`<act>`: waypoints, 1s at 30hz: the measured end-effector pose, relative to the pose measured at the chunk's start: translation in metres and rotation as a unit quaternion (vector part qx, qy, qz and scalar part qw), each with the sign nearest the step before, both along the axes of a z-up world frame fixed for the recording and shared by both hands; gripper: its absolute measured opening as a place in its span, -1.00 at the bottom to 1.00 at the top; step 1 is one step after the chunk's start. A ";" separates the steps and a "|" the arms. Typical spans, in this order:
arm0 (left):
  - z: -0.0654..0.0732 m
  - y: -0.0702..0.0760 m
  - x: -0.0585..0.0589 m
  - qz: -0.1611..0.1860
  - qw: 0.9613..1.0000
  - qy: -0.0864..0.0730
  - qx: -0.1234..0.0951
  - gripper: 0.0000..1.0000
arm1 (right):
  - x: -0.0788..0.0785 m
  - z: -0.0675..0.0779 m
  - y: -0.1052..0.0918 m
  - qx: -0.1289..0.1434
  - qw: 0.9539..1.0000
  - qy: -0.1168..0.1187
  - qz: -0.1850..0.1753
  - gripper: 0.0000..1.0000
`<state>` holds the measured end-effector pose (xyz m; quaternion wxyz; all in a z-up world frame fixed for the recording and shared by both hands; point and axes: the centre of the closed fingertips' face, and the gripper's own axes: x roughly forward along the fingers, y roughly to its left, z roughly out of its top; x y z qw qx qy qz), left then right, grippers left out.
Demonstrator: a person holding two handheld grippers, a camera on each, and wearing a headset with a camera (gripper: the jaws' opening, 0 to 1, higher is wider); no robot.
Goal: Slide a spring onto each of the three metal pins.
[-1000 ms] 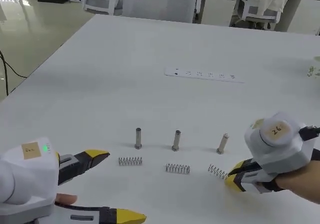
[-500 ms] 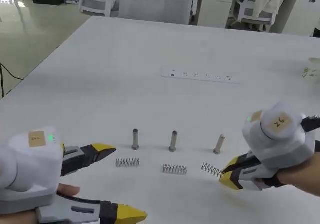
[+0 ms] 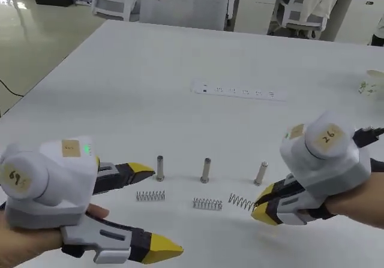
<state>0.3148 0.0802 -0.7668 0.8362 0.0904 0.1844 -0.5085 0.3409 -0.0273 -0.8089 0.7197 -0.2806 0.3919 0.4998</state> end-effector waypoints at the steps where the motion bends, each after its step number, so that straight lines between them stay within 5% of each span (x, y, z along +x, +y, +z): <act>1: 0.001 -0.002 0.000 -0.003 1.000 0.001 -0.002 0.48 | -0.001 0.001 0.001 0.000 1.000 0.000 0.002 -0.86; 30: 0.003 -0.046 -0.001 -0.076 0.997 -0.002 0.016 0.24 | -0.019 0.018 0.023 0.008 0.998 -0.004 0.063 -0.86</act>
